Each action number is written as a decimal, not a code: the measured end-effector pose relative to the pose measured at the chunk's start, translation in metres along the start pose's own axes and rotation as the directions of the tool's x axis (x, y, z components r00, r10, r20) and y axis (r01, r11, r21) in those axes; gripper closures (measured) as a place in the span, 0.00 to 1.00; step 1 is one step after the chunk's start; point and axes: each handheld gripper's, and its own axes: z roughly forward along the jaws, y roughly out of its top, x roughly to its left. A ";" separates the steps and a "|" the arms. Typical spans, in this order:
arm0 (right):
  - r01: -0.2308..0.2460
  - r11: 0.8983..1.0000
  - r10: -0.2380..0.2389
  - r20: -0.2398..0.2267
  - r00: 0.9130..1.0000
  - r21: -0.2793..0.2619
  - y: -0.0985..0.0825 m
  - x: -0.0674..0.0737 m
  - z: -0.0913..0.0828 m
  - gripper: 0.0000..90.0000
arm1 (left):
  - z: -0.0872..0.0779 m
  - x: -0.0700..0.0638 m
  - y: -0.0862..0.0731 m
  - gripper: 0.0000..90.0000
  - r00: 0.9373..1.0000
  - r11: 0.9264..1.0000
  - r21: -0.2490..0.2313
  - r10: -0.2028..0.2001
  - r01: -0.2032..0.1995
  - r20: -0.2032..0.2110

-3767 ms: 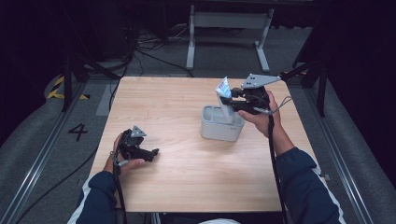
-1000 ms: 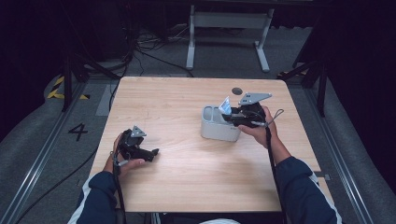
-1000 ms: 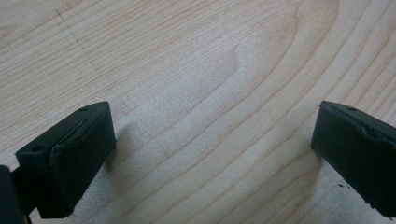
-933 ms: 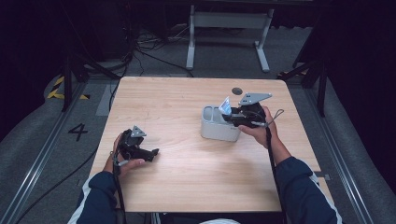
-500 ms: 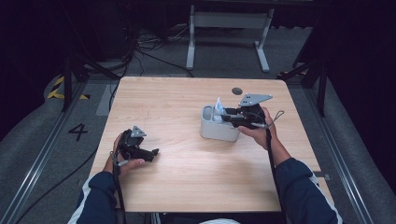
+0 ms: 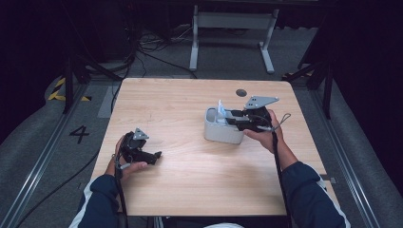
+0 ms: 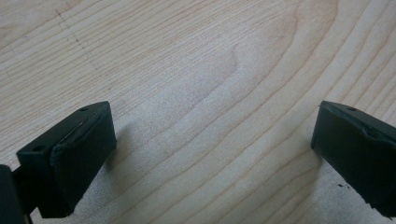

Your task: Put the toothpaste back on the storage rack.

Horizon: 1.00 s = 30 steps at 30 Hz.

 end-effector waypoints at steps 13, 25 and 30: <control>0.003 1.000 -0.004 0.065 0.998 0.027 -0.001 0.001 -0.010 0.47 | -0.001 -0.001 -0.001 0.00 1.000 1.000 0.000 -0.012 0.012 0.004; 0.027 0.998 -0.033 0.128 0.991 0.051 -0.008 0.001 -0.030 0.37 | -0.002 0.000 -0.002 0.00 1.000 1.000 -0.004 -0.004 0.004 0.005; 0.033 0.998 -0.040 0.144 0.989 0.052 -0.012 0.002 -0.038 0.36 | -0.002 0.000 -0.003 0.00 1.000 1.000 -0.001 -0.007 0.007 0.004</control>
